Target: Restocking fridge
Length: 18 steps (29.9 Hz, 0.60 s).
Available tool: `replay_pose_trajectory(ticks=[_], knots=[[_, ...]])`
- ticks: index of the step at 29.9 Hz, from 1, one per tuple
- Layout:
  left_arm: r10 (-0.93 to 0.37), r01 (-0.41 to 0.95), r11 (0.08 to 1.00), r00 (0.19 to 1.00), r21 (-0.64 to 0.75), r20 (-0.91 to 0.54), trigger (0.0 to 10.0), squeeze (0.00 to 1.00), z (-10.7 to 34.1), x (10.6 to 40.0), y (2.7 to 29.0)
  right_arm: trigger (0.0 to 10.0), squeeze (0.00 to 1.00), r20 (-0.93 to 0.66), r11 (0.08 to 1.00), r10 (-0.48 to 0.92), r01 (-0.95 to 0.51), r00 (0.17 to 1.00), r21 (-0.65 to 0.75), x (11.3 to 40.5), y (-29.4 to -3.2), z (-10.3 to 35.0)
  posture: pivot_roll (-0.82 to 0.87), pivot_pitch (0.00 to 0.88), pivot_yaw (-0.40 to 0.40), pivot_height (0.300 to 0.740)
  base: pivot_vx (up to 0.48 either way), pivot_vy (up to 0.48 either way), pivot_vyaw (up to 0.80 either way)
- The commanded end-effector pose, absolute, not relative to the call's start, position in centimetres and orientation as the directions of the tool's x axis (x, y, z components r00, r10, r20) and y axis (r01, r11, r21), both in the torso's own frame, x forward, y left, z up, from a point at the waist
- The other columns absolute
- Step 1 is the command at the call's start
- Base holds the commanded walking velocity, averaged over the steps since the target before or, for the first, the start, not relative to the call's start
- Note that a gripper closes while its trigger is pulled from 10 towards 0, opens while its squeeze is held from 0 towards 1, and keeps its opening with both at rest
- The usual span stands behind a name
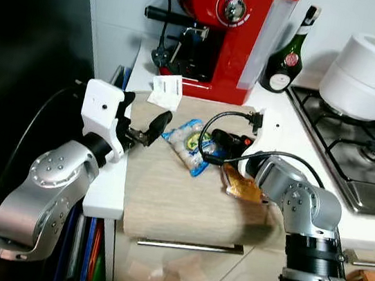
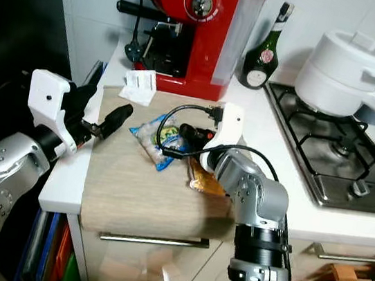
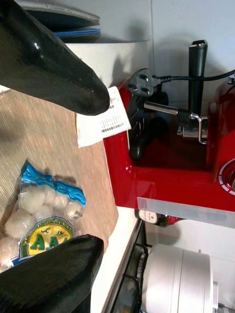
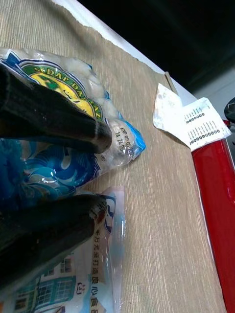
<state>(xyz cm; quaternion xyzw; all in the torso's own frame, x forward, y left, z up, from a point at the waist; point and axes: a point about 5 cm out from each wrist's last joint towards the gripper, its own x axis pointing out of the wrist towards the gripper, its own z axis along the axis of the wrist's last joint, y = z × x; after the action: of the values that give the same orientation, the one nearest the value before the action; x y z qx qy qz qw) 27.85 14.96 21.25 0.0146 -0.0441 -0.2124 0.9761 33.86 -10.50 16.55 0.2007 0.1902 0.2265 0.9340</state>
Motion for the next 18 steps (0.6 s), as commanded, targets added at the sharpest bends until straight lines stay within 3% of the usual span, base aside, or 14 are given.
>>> replay_pose_trajectory(ticks=[1,12,18], knots=[[-0.434,0.434,0.901,0.899,0.027,0.062,10.0,0.0,20.9,27.7,14.7,0.0,0.0,-0.392,0.836,0.489,-0.292,0.779,0.464,33.4,-10.4,13.5,0.04,0.0,-0.078,0.74,0.0,0.0,0.0],[-0.391,0.391,0.92,0.92,-0.006,0.0,10.0,0.0,20.2,28.9,15.1,0.0,0.0,-0.399,0.848,0.48,-0.296,0.781,0.44,34.5,-8.0,12.4,0.04,0.0,-0.063,0.74,0.0,0.0,0.0],[-0.38,0.38,0.925,0.925,-0.007,0.003,10.0,0.0,20.3,29.0,15.5,0.0,0.0,-0.304,0.858,0.452,-0.315,0.839,0.406,35.1,-8.0,13.9,0.05,0.0,-0.058,0.74,0.0,0.0,0.0]])
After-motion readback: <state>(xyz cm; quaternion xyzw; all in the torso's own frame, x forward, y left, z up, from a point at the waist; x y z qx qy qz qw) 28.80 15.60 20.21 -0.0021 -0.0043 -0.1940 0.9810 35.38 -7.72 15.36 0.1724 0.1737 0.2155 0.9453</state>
